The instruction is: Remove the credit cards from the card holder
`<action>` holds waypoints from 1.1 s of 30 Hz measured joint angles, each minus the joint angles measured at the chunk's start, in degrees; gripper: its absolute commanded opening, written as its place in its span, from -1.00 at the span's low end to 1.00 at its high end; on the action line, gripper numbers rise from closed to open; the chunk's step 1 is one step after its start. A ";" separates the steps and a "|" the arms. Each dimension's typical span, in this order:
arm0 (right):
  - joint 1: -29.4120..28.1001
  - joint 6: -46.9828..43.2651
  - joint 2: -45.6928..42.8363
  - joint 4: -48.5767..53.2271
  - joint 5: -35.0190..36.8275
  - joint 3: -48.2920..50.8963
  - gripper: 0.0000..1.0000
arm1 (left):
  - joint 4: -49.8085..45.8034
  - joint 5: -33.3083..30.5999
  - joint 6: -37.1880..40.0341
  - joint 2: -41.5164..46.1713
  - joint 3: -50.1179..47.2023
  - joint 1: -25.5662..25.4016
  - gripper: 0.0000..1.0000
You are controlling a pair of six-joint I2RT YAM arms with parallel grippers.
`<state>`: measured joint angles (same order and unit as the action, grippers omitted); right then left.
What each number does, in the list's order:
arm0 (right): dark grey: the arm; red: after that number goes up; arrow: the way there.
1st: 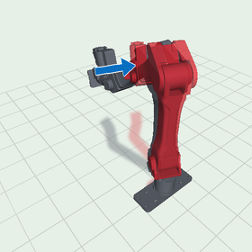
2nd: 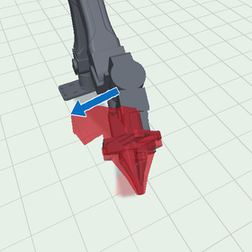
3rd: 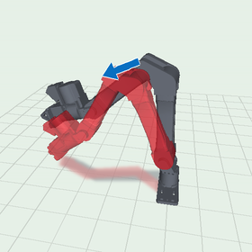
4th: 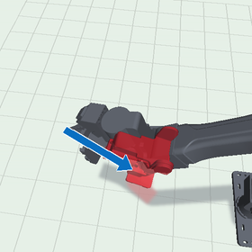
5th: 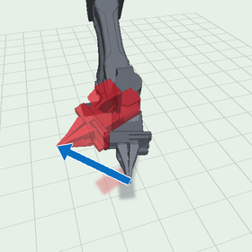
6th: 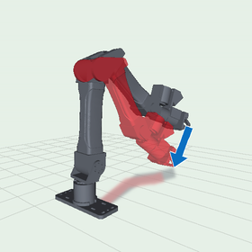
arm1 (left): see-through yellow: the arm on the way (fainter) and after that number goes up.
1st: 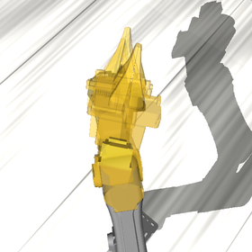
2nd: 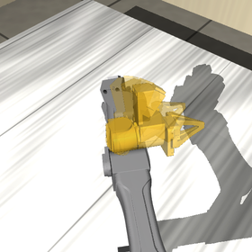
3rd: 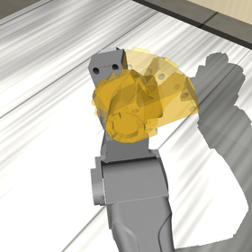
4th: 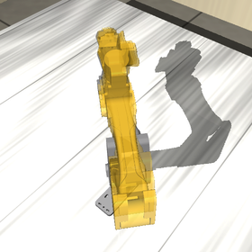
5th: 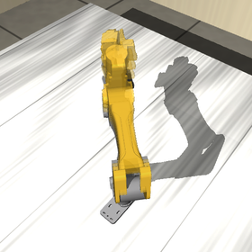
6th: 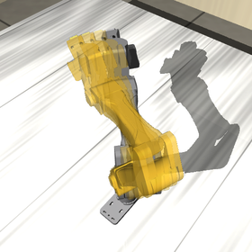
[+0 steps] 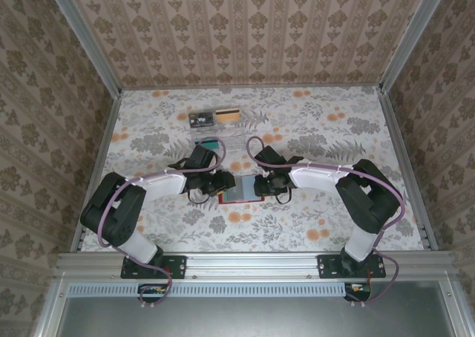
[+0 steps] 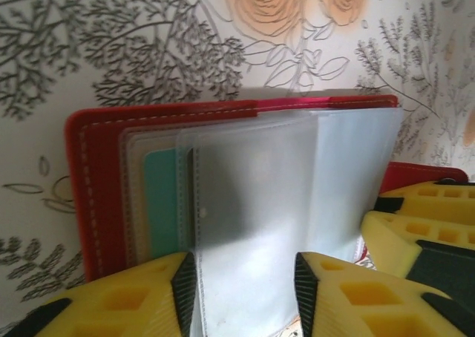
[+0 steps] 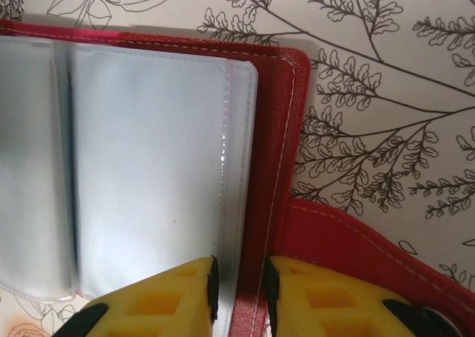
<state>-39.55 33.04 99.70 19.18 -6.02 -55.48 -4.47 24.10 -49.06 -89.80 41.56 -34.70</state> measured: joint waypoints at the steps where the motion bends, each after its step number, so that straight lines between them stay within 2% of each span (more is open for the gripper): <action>1: 0.00 0.02 0.00 -0.02 0.00 0.00 -0.45 | 0.33 0.15 0.00 -0.02 0.00 -0.15 -0.06; 8: 0.00 0.20 0.02 -0.13 0.00 0.00 -0.44 | 1.92 1.38 0.02 -0.09 0.33 -0.90 0.04; 11: 0.00 0.22 0.02 -0.15 0.00 0.00 -0.41 | 1.99 1.68 0.24 -0.24 1.27 -1.40 0.17; 18: -0.11 0.52 0.00 -0.44 0.07 0.09 -0.37 | 2.80 2.97 0.48 -0.66 4.17 -2.45 0.09; 24: 0.15 1.92 -2.27 -2.01 0.79 2.89 -0.34 | 4.15 4.87 0.46 -4.39 7.80 -3.78 0.03; 33: 1.42 3.65 -7.02 -2.36 1.51 4.87 -0.32 | 4.98 7.52 0.46 -7.96 9.31 -4.81 0.06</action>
<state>-38.13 36.69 92.68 16.82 -4.51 -50.61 0.51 31.62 -48.60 -97.76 50.87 -39.51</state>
